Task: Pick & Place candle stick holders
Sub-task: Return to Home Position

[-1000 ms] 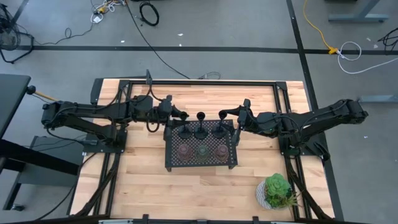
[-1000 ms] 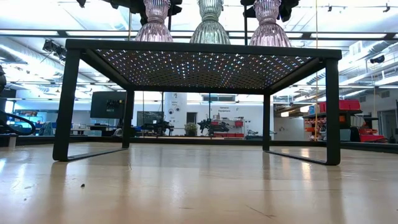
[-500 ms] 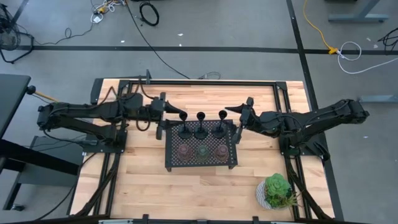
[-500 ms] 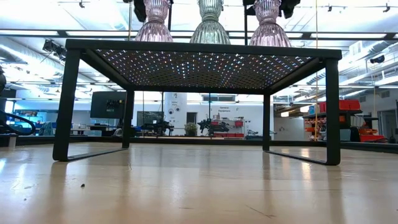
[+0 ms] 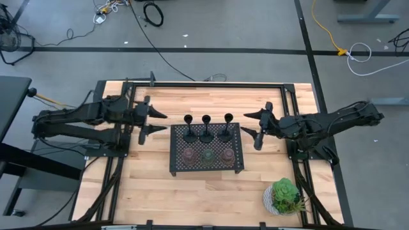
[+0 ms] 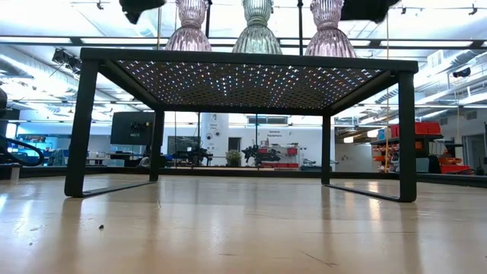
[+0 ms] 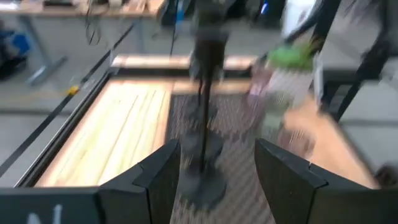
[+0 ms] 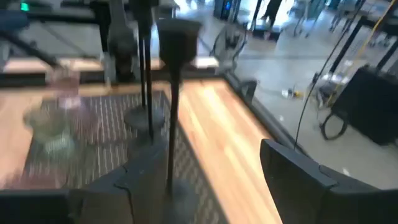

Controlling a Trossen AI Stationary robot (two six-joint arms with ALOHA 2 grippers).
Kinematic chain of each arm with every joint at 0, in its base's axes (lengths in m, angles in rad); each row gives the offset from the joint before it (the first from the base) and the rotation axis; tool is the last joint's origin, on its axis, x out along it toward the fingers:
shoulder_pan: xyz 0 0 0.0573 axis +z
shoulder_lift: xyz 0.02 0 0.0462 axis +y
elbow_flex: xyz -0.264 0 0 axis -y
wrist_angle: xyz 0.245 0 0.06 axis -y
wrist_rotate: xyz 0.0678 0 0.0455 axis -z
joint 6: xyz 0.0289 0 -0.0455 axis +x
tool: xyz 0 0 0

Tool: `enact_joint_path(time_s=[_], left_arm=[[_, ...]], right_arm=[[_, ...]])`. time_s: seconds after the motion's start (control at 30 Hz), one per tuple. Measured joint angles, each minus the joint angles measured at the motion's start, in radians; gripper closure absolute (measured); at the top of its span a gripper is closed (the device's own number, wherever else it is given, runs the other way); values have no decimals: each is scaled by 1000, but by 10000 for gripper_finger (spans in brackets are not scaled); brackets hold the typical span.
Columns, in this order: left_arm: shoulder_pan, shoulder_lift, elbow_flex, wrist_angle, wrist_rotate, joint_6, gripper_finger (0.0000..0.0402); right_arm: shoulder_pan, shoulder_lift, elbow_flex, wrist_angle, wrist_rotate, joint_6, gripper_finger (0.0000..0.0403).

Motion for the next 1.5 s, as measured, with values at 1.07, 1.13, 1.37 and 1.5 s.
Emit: enact_joint_path(time_s=[1.07, 1.13, 1.37, 1.5], left_arm=[[0, -511, -596, 120, -243, -279, 193], [0, -510, -600, 120, -242, -279, 193], [0, -573, -690, 177, -242, -279, 193], [0, -628, -770, 254, -239, -278, 193]], right_arm=[[12, -421, -520, -43, -24, 301, 148], [12, -424, -546, -42, -63, 301, 148], [11, -495, -782, 251, -80, 300, 148], [9, -513, -816, 372, -129, 300, 148]])
